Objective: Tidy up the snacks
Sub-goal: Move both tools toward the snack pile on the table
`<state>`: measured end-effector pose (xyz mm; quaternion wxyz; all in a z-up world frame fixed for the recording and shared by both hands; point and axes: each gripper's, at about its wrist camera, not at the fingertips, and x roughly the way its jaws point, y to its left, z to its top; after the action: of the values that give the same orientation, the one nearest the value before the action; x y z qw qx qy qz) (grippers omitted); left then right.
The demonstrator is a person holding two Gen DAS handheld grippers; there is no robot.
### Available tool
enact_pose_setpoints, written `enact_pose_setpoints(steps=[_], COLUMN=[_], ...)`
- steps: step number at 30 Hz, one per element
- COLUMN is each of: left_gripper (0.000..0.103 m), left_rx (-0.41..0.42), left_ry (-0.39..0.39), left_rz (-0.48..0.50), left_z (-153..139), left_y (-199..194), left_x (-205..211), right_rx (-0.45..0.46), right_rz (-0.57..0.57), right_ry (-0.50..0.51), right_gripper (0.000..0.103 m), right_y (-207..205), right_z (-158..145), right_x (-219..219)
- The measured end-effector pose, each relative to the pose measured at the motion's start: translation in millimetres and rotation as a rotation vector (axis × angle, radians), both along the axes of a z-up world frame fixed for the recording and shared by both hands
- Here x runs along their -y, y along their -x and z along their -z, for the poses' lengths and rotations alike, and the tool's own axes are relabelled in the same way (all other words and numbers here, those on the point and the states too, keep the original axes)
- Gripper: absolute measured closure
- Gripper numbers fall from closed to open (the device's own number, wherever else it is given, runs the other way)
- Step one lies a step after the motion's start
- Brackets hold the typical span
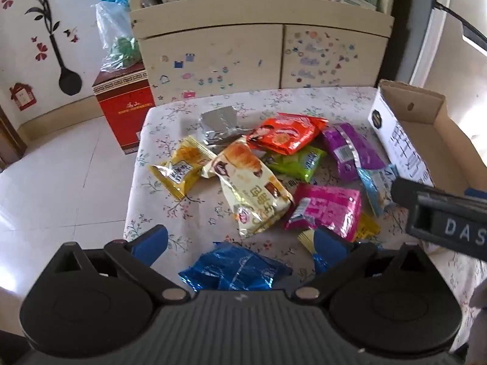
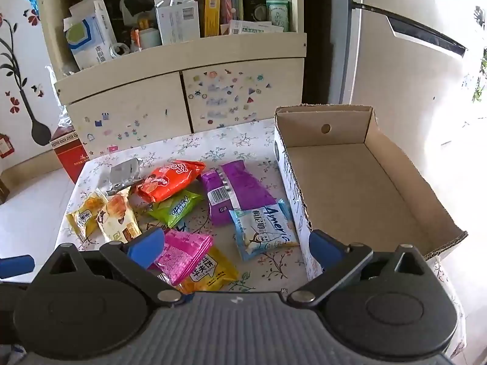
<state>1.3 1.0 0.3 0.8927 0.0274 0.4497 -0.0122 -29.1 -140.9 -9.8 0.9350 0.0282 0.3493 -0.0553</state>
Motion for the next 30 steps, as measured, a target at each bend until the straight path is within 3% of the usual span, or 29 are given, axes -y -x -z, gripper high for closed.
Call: enact_pose_setpoints(steps=[15,30], left_gripper=[0.001,0.001], left_rx=[-0.069,-0.089], left_ry=[-0.044,-0.048], left_rz=[-0.016,-0.041], left_z=[16,20], left_y=[-10,-16], left_x=[-2,-11], right_rx=[-0.092,-0.113], right_rz=[0.013,0.007], right_ry=[0.025,0.054], right_gripper=[0.0,0.0], right_y=[-12,-18], right_z=[10,14], right_x=[-7,-13])
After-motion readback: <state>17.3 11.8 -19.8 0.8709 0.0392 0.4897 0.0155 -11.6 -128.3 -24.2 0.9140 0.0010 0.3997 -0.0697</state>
